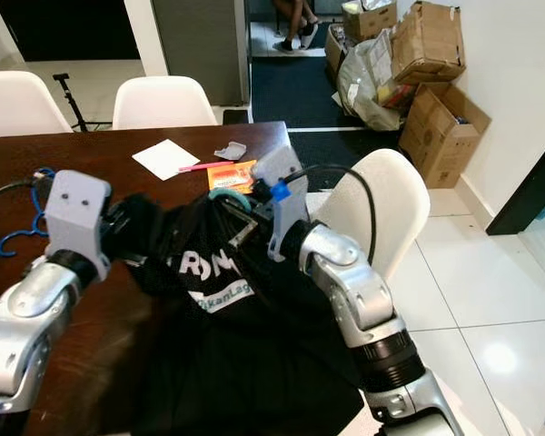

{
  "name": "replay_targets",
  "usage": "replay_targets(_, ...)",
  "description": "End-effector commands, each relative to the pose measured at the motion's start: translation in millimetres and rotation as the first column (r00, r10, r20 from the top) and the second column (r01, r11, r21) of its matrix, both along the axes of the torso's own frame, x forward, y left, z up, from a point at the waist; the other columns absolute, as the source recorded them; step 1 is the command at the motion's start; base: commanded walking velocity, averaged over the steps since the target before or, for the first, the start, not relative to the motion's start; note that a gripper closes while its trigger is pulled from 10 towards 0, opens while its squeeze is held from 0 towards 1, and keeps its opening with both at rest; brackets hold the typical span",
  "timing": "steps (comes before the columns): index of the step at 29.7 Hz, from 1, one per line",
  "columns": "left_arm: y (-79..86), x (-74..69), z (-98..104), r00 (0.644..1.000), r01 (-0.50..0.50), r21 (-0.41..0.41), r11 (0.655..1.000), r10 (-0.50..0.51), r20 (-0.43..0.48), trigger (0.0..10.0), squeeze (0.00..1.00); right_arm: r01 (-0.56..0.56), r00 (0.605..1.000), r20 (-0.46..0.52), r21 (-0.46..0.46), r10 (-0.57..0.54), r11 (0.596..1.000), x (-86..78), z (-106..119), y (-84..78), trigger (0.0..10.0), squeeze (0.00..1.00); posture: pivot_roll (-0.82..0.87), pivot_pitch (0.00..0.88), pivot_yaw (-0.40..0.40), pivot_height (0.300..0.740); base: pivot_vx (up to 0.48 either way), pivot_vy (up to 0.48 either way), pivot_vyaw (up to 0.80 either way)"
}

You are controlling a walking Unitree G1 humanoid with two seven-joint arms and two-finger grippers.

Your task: Hang hanger

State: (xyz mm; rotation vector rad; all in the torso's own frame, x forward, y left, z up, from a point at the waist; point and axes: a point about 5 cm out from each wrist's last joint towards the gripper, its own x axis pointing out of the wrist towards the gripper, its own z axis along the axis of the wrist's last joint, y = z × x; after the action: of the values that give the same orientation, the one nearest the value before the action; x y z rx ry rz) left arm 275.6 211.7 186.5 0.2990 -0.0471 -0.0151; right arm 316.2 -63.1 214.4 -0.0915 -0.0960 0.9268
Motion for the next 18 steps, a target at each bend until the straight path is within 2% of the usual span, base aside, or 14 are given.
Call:
replay_targets(1, 1.5, -2.9, -10, 0.999, -0.021, -0.010, 1.000, 0.021, -0.029, 10.0, 0.00, 0.015, 1.000, -0.021, -0.025, -0.015, 1.000, 0.8, -6, -3.5, 10.0, 0.00, 0.03, 0.140, -0.013, 0.740, 0.000, 0.000, 0.00)
replay_targets(3, -5.3, -6.5, -17, 0.999, 0.007, -0.067, 0.998, -0.009, -0.032, 10.0, 0.00, 0.013, 1.000, -0.023, -0.025, -0.014, 1.000, 0.6, -6, -4.9, 10.0, 0.00, 0.03, 0.140, -0.013, 0.740, 0.000, 0.000, 0.00)
replay_targets(7, -13.7, -8.6, -22, 0.998, 0.048, -0.103, 0.993, -0.052, -0.028, 10.0, 0.00, 0.001, 1.000, -0.020, -0.023, -0.001, 1.000, -0.4, -5, -5.1, 10.0, 0.00, 0.03, 0.144, -0.015, 0.740, 0.000, 0.000, 0.00)
replay_targets(8, -23.6, -10.6, -29, 0.995, 0.097, -0.153, 0.983, -0.101, -0.022, 10.0, 0.00, -0.045, 0.999, -0.014, -0.036, 0.045, 0.998, -4.4, -5, -3.0, 10.0, 0.00, 0.03, 0.145, -0.014, 0.740, 0.000, 0.000, 0.00)
replay_targets(9, -26.7, -11.1, -31, 0.993, 0.110, -0.177, 0.978, -0.114, -0.018, 10.0, 0.00, -0.071, 0.997, -0.011, -0.046, 0.070, 0.996, -6.8, -6, -1.7, 10.0, 0.00, 0.03, 0.145, -0.014, 0.740, 0.000, 0.000, 0.00)
replay_targets(13, -30.1, -11.6, -35, 0.992, 0.123, -0.209, 0.970, -0.129, -0.013, 10.0, 0.00, -0.105, 0.994, 0.009, -0.068, 0.106, 0.992, -10.8, -7, -0.4, 10.0, 0.00, 0.03, 0.145, -0.012, 0.740, 0.000, 0.000, 0.00)
replay_targets(14, -31.4, -11.4, -36, 0.991, 0.131, -0.221, 0.966, -0.136, -0.005, 10.0, 0.88, -0.124, 0.992, 0.007, -0.059, 0.125, 0.991, -12.9, -6, -0.4, 10.0, 0.00, 0.03, 0.146, -0.013, 0.740, 0.000, 0.000, 0.00)
replay_targets(15, -32.9, -11.3, -35, 0.989, 0.141, -0.240, 0.961, -0.145, 0.003, 10.0, 1.00, -0.142, 0.990, 0.005, -0.048, 0.143, 0.989, -14.8, -5, -0.6, 10.0, 0.02, 0.03, 0.146, -0.013, 0.740, 0.000, 0.000, 0.00)
replay_targets(16, -32.9, -11.3, -35, 0.989, 0.141, -0.240, 0.961, -0.145, 0.003, 10.0, 1.00, -0.142, 0.990, 0.005, -0.048, 0.143, 0.989, -14.8, -5, -0.6, 10.0, 0.02, 0.03, 0.146, -0.013, 0.740, 0.000, 0.000, 0.00)
replay_targets(17, -34.1, -11.3, -34, 0.988, 0.150, -0.247, 0.957, -0.151, 0.014, 10.0, 1.00, -0.161, 0.987, 0.002, -0.038, 0.161, 0.986, -16.8, -4, -1.0, 10.0, 1.00, 0.02, 0.146, -0.011, 0.740, 0.000, 0.000, 0.00)
replay_targets(18, -34.0, -11.0, -32, 0.989, 0.148, -0.252, 0.956, -0.147, 0.022, 10.0, 1.00, -0.175, 0.985, 0.003, -0.033, 0.175, 0.984, -18.2, -3, -1.7, 10.0, 1.00, 0.02, 0.145, -0.012, 0.740, 0.000, 0.000, 0.00)
